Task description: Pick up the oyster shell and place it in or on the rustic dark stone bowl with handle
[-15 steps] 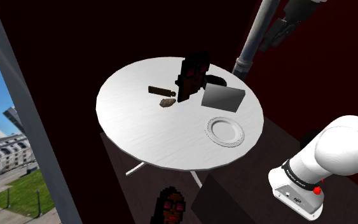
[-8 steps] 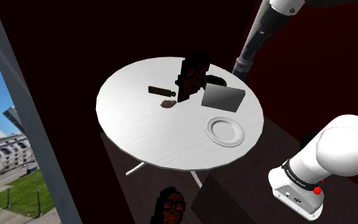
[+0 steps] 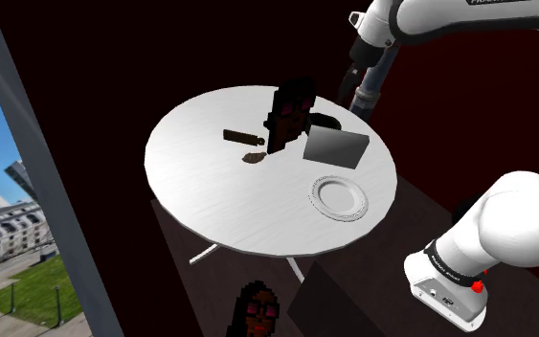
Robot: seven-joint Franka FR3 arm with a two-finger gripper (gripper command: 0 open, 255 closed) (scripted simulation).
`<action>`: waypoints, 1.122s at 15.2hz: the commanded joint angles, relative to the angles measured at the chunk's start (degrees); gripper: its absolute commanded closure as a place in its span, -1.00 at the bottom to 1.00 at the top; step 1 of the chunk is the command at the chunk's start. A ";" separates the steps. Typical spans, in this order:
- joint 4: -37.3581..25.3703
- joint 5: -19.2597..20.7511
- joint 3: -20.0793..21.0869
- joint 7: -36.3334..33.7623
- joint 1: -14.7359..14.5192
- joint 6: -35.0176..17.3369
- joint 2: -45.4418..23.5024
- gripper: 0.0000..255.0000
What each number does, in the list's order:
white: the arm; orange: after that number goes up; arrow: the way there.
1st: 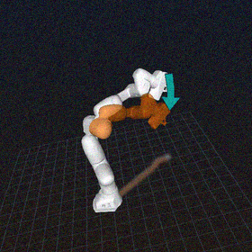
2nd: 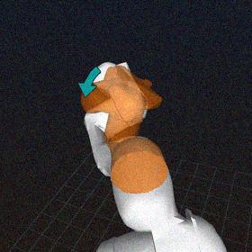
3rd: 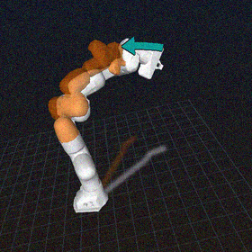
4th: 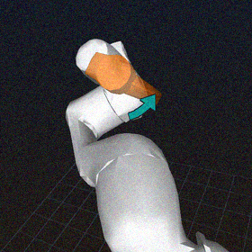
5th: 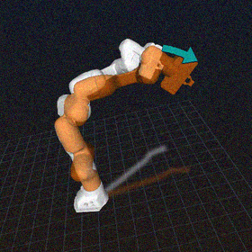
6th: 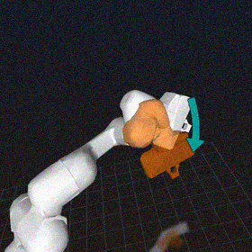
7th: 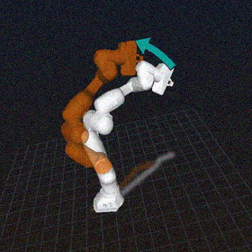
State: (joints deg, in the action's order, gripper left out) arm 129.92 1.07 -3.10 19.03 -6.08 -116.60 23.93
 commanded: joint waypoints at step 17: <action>-14.81 1.89 2.92 21.32 -5.91 -17.30 -35.27 -1.00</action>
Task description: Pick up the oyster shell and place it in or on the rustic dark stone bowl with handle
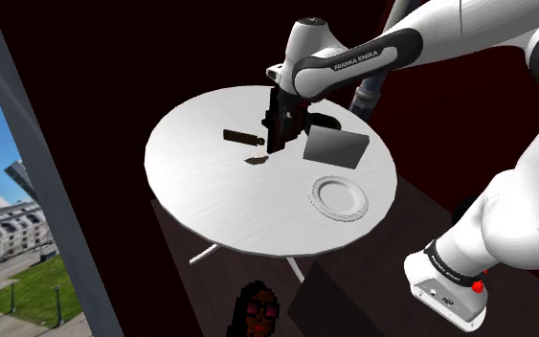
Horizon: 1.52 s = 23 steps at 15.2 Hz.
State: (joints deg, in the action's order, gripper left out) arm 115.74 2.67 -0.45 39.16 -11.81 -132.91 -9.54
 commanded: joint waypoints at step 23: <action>-12.94 5.14 2.51 8.81 -2.89 -8.70 -23.60 -1.00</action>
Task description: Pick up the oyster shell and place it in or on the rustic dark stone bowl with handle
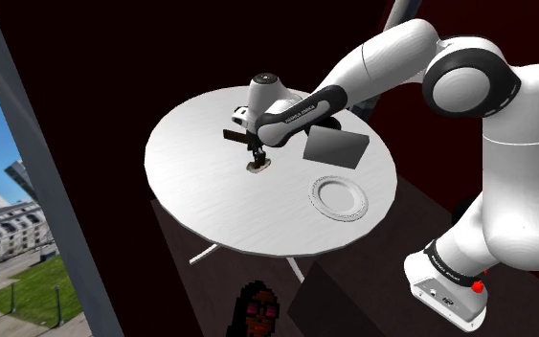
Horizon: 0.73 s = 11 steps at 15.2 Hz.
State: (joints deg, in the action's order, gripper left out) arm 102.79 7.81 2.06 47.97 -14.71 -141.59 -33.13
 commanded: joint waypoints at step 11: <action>-0.50 0.08 0.00 -0.34 -0.30 0.11 -0.41 1.00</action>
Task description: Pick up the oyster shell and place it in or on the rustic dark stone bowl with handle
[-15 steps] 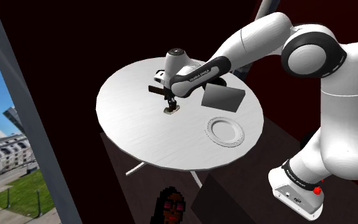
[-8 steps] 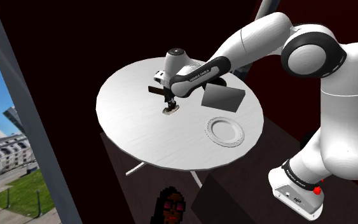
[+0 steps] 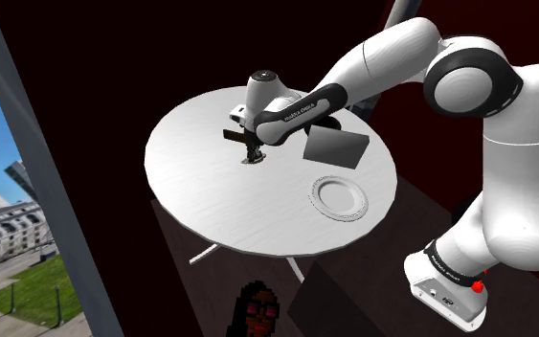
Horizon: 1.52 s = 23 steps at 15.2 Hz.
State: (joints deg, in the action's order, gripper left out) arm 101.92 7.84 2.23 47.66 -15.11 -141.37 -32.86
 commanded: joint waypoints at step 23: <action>-2.25 -1.51 0.70 1.98 0.87 12.58 9.46 1.00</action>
State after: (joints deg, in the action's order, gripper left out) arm 100.05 6.40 2.91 49.56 -14.25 -129.50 -23.72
